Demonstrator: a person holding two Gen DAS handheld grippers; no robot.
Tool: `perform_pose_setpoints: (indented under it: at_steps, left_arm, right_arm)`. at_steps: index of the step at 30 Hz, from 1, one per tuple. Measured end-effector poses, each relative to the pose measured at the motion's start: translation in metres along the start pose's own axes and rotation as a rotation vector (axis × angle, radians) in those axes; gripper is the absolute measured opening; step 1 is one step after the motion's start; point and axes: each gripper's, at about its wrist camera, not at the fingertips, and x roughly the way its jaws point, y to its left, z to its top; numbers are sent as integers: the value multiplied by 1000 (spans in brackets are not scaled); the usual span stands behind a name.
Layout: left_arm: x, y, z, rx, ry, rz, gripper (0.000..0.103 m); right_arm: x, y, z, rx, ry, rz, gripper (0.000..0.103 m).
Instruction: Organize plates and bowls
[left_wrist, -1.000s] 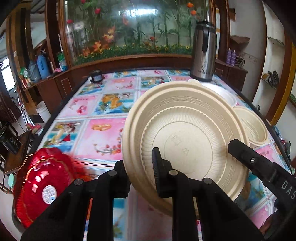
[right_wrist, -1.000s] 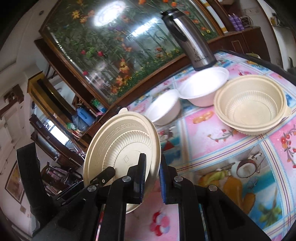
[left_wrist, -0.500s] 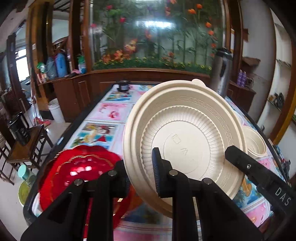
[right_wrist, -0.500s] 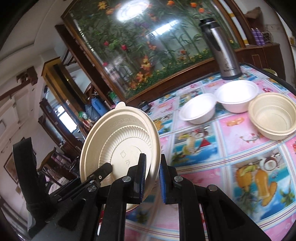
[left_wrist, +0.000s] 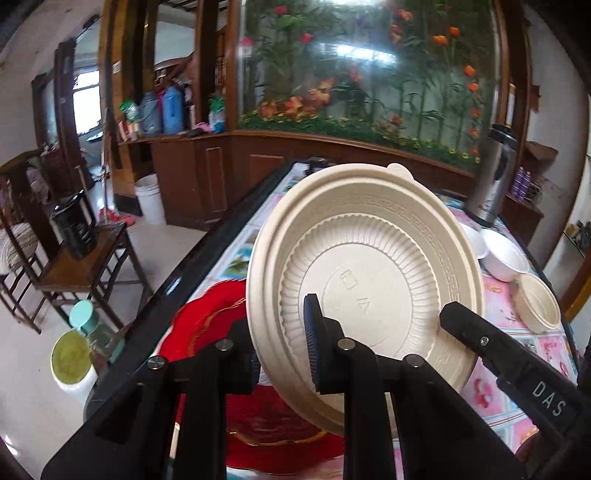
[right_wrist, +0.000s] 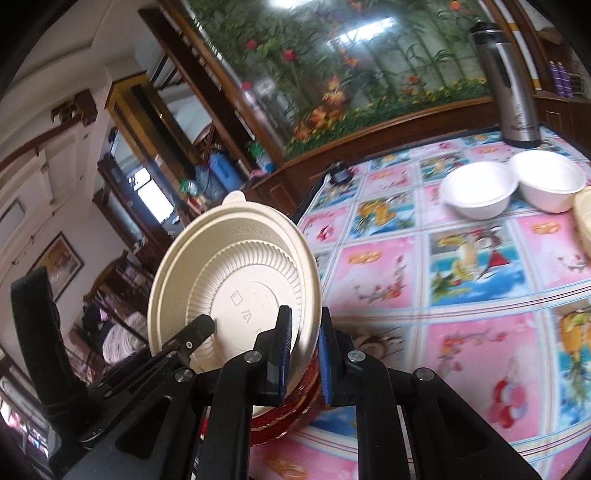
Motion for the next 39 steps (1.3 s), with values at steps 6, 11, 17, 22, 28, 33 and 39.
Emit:
perform_pose_setpoints:
  at_steps: [6,11,17,22,28,33,39]
  left_arm:
    - [12,25,-12,-36,37,33,18]
    - [19,34,-21,-45,67,43,18]
    - [32,40,-29,-50,121,55,18]
    - [40,45,-35,-48,159,59,18]
    - [45,50,-38,-52,178,55,19]
    - [49,52,-39,-43,196,56,22]
    - [51,49,-40,-22,210,64,23]
  right_arm:
    - [29,19,-16,-18,67,11,13]
    - [42,25,-27,-38,97,2,13]
    - [55,31,-36,-63,130,-26,13]
    - [66,30,-42,-71,162,-43,13]
    - [71,33,-47,-83,178,-54,13]
    - [74,37,-49,-116,181,-85,13]
    - [76,43,-53,-165,177,-148,14]
